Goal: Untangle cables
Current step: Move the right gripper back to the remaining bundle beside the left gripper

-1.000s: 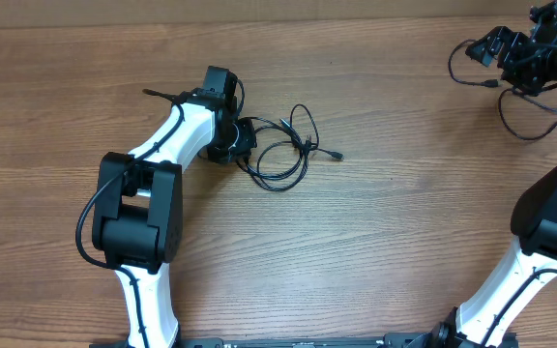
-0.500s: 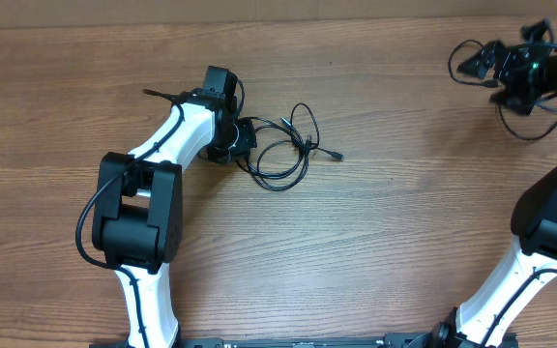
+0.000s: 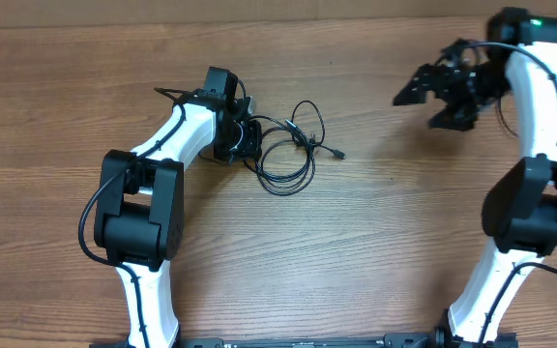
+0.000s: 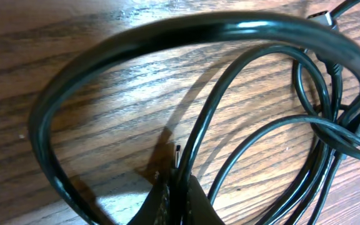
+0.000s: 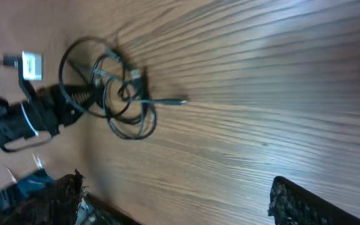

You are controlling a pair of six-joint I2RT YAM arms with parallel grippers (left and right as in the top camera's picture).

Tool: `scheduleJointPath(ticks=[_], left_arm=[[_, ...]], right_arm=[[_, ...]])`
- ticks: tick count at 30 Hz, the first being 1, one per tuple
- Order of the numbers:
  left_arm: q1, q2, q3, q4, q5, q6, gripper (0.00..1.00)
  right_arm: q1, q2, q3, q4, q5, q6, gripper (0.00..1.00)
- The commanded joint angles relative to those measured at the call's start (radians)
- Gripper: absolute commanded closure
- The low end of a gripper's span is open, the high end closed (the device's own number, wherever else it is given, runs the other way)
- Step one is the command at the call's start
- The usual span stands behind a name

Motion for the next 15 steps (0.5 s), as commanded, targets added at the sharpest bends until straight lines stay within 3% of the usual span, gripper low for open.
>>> scheduleJointPath(ticks=[1, 4, 9, 13, 14, 15], left_arm=[[-0.001, 0.023, -0.004, -0.001, 0.027, 0.030, 0.96], [-0.001, 0.023, -0.004, -0.001, 0.027, 0.030, 0.96], [-0.001, 0.023, -0.004, -0.001, 0.027, 0.030, 0.96], [-0.001, 0.023, -0.004, -0.001, 0.028, 0.029, 0.96], [-0.001, 0.023, -0.004, -0.001, 0.027, 0.029, 0.96], [-0.001, 0.023, -0.004, -0.001, 0.027, 0.029, 0.96]], right_arm=[[0.089, -0.015, 0.009, 0.027, 0.000, 0.012, 0.04], [0.147, -0.015, 0.009, 0.077, 0.073, 0.075, 0.05], [0.241, -0.014, 0.009, 0.145, 0.086, 0.098, 0.28], [0.321, -0.014, 0.009, 0.144, 0.086, 0.098, 0.77], [0.345, -0.014, 0.009, 0.145, 0.086, 0.098, 0.84], [0.362, -0.014, 0.009, 0.145, 0.089, 0.097, 0.84]])
